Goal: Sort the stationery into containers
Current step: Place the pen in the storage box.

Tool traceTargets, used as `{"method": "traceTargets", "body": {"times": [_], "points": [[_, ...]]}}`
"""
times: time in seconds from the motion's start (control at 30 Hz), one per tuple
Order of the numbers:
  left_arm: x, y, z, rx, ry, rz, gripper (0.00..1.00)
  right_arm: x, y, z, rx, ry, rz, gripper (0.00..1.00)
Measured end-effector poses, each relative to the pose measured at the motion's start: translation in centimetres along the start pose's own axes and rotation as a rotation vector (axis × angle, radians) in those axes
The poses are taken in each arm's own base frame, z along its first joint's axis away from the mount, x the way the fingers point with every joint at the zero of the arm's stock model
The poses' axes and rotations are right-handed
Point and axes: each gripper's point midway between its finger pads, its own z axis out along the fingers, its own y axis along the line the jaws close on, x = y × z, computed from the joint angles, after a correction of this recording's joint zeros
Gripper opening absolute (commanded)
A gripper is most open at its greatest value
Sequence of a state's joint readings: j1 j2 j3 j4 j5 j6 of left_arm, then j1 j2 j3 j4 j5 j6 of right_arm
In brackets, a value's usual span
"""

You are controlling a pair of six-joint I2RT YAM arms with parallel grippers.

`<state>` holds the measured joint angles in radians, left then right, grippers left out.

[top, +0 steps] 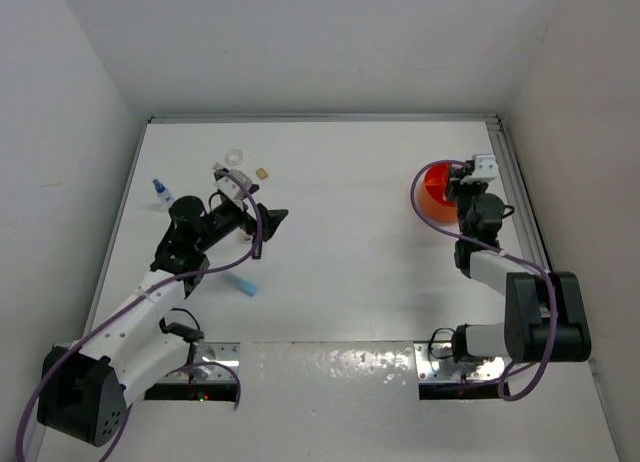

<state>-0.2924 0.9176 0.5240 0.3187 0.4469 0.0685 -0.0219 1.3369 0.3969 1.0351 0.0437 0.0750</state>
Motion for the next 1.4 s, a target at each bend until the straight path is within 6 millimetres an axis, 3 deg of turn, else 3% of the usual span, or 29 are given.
{"method": "traceTargets", "body": {"times": [0.3, 0.4, 0.43, 0.5, 0.57, 0.7, 0.93, 1.0, 1.03, 1.07, 1.1, 1.13, 1.2, 1.23, 1.27, 1.3, 1.4], "points": [[-0.3, 0.2, 0.1, -0.005, -0.011, 0.008, 1.00, 4.3, 0.1, -1.3, 0.005, 0.094, 0.005, 0.04], [-0.3, 0.2, 0.1, -0.005, -0.012, 0.008, 1.00, 4.5, 0.0, -1.5, 0.012, 0.098, 0.014, 0.26], [-0.3, 0.2, 0.1, -0.005, -0.012, 0.008, 1.00, 4.5, 0.0, -1.5, 0.014, 0.098, 0.020, 0.41], [-0.3, 0.2, 0.1, -0.005, -0.012, 0.008, 1.00, 4.3, 0.0, -1.5, 0.016, 0.092, 0.030, 0.57], [-0.3, 0.2, 0.1, -0.005, -0.012, 0.007, 1.00, 3.7, 0.0, -1.6, 0.017, 0.082, 0.037, 0.67], [-0.3, 0.1, 0.1, -0.006, -0.012, -0.002, 1.00, 1.6, -0.1, -1.8, 0.019, 0.034, 0.044, 0.75], [-0.4, 0.1, 0.0, -0.007, -0.014, -0.019, 1.00, -2.5, -0.4, -3.1, 0.033, -0.038, 0.040, 0.79], [-0.4, 0.3, 0.0, -0.022, -0.011, -0.032, 1.00, -3.9, 0.1, -3.5, 0.030, -0.041, 0.039, 0.67], [-0.5, 0.5, 0.0, -0.041, -0.006, -0.048, 0.95, -4.8, 0.5, -3.6, 0.022, -0.042, 0.043, 0.58], [-0.4, 0.8, -0.1, -0.060, 0.003, -0.063, 0.85, -5.7, 1.0, -3.8, 0.009, -0.043, 0.047, 0.44], [-0.4, 1.2, -0.2, -0.086, 0.020, -0.088, 0.70, -6.7, 1.7, -4.1, -0.013, -0.037, 0.059, 0.23], [-0.3, 1.6, -0.3, -0.118, 0.041, -0.108, 0.39, -7.6, 2.3, -4.4, -0.033, -0.038, 0.067, 0.17], [0.4, 2.4, -0.7, -0.183, 0.107, -0.151, 0.22, -9.5, 3.8, -5.1, -0.084, -0.041, 0.096, 0.17], [1.1, 2.9, -1.1, -0.218, 0.158, -0.169, 0.20, -10.1, 4.8, -5.6, -0.119, -0.033, 0.111, 0.22], [2.0, 3.2, -1.5, -0.245, 0.208, -0.185, 0.23, -10.3, 5.7, -6.1, -0.150, -0.016, 0.129, 0.34], [3.1, 3.5, -1.9, -0.272, 0.264, -0.200, 0.36, -10.1, 6.5, -6.5, -0.175, 0.008, 0.147, 0.36], [7.3, 3.6, -3.2, -0.325, 0.453, -0.260, 0.52, -7.7, 9.5, -8.0, -0.264, 0.120, 0.177, 0.41]]}}
